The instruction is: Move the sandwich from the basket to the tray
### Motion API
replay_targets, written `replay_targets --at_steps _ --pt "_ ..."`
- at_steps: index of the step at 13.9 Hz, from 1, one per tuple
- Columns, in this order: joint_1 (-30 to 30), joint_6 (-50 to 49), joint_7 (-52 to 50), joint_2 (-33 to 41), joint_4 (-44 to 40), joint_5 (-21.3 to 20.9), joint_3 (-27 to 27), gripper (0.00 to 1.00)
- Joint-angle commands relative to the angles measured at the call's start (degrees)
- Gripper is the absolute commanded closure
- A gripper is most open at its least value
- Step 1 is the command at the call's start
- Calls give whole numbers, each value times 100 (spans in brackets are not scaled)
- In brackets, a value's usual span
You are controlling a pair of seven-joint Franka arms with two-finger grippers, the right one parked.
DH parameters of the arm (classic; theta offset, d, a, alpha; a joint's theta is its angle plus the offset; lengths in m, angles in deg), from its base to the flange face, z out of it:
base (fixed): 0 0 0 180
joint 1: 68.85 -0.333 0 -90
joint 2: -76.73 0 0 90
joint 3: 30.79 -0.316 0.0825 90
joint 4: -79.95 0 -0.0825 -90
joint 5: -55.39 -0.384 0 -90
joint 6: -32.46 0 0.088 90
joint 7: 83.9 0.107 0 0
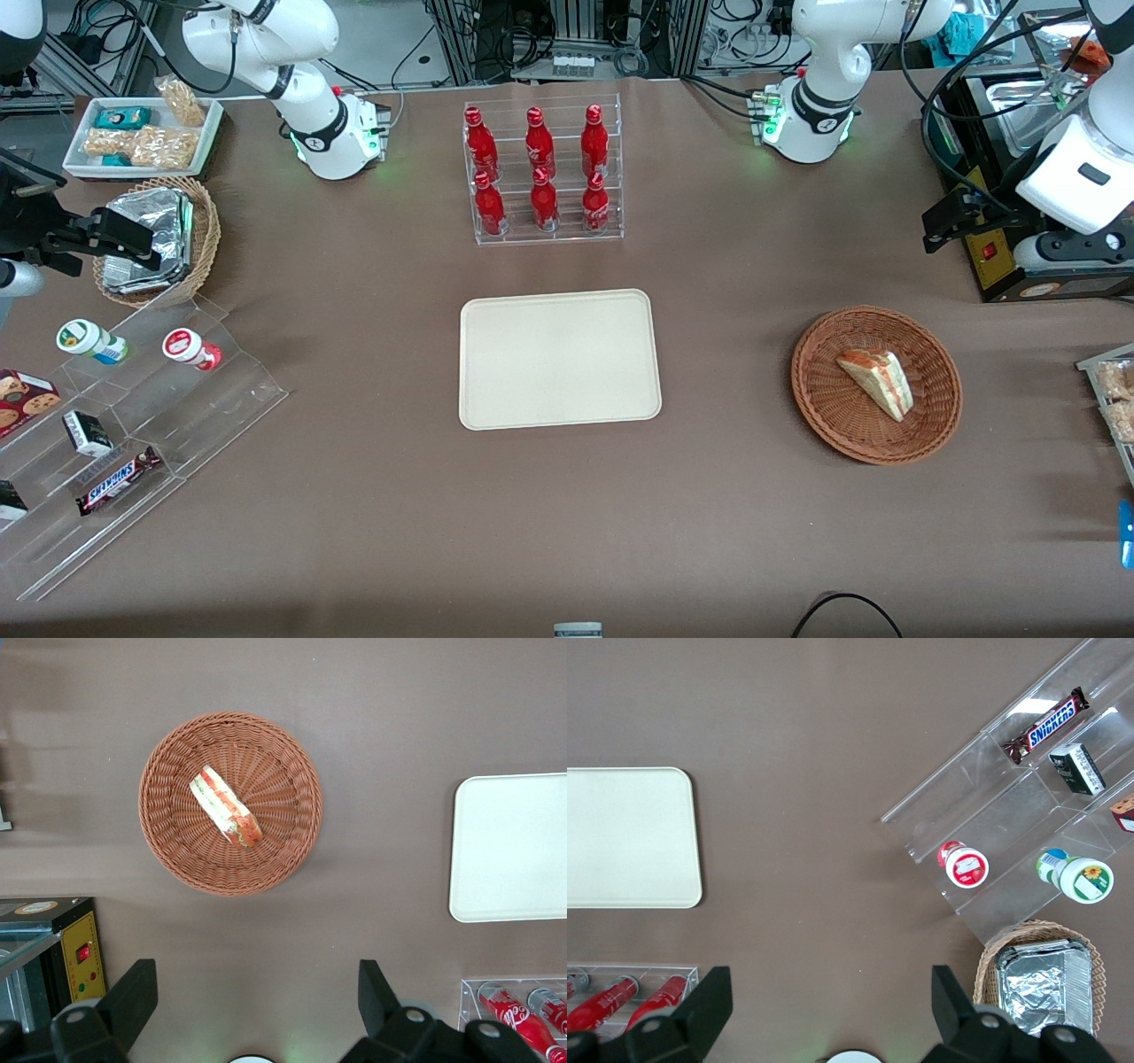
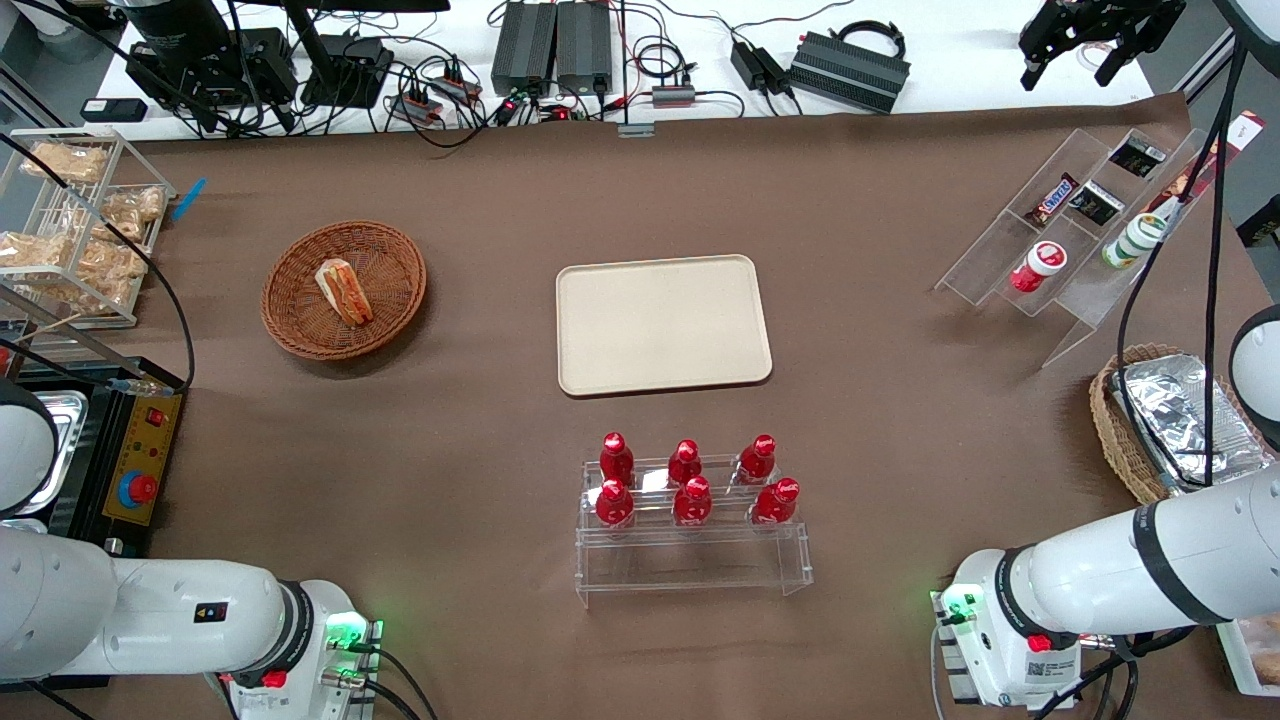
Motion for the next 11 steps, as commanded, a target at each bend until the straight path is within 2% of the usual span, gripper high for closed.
replay_targets --at_steps 1,11 --pt "-11 -127 -17 -5 -102 -33 110 0" --pt "33 -198 -8 -67 -58 -24 102 0"
